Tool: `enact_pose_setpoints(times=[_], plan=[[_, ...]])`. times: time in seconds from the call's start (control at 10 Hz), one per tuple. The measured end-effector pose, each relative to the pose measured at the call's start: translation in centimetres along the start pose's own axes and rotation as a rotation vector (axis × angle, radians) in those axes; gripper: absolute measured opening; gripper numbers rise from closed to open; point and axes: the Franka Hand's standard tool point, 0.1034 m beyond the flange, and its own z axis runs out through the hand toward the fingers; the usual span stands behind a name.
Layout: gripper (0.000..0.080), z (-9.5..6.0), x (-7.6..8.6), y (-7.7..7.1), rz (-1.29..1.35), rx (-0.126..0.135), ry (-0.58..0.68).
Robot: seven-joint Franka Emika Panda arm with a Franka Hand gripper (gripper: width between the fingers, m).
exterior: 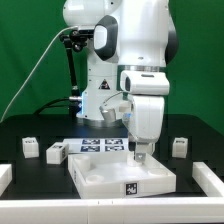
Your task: Assemble one leg
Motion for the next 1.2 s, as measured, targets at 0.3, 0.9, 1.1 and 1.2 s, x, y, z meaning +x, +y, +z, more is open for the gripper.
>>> enact_pose_setpoints(times=[0.3,0.9,1.1,1.2], plan=[[0.0650,-0.7,-2.5,-2.1,-0.035,0.000,-0.004],[0.0650,2.7,-4.3,-5.8,-0.018,0.083,0.010],[0.0650,3.1,-3.8,-5.8,-0.023,0.077,0.018],[0.0650,2.9,-3.7,-5.5,-0.024,0.072,0.018]])
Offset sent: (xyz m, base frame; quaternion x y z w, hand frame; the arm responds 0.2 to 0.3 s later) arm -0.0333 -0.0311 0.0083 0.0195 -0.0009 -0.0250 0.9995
